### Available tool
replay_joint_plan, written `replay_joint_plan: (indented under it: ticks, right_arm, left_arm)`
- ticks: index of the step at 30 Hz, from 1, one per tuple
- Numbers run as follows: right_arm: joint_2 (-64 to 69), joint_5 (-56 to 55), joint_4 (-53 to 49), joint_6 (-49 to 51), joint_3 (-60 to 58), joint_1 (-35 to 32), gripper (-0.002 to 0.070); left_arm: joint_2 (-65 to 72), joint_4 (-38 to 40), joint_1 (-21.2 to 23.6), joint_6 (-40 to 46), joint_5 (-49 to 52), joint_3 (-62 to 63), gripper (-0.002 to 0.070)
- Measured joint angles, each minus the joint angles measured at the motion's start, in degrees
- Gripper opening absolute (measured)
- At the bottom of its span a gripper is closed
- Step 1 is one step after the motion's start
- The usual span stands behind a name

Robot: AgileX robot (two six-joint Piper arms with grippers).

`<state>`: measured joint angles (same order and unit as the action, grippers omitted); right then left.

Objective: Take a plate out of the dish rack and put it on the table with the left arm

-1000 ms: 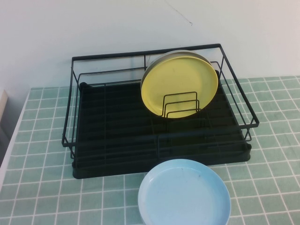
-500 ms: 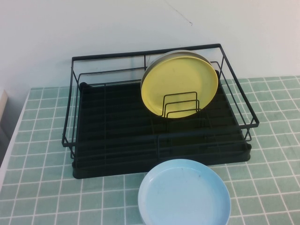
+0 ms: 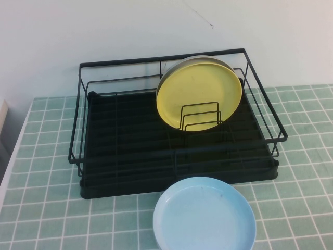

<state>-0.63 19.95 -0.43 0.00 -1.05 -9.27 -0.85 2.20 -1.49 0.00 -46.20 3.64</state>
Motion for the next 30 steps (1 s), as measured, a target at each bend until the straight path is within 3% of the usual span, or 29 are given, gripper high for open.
replay_joint_plan:
  ticks: [6,20,25,30]
  right_arm:
    - [0.0,0.0,0.0,0.0,0.0,0.0,-0.0002]
    - [0.0,0.0,0.0,0.0,0.0,0.0,-0.0002]
    - [0.0,0.0,0.0,0.0,0.0,0.0,-0.0002]
    - [0.0,0.0,0.0,0.0,0.0,0.0,-0.0002]
  left_arm:
    - [0.32,-7.37,0.0,-0.83,17.63,14.61,-0.0004]
    - [21.82,-7.95,0.0,-6.03,63.74,37.91,-0.0004]
    - [26.88,-7.42,0.0,-6.6,64.79,39.03,-0.0004]
    - [29.86,-2.73,0.0,-6.86,59.63,39.03,-0.0004]
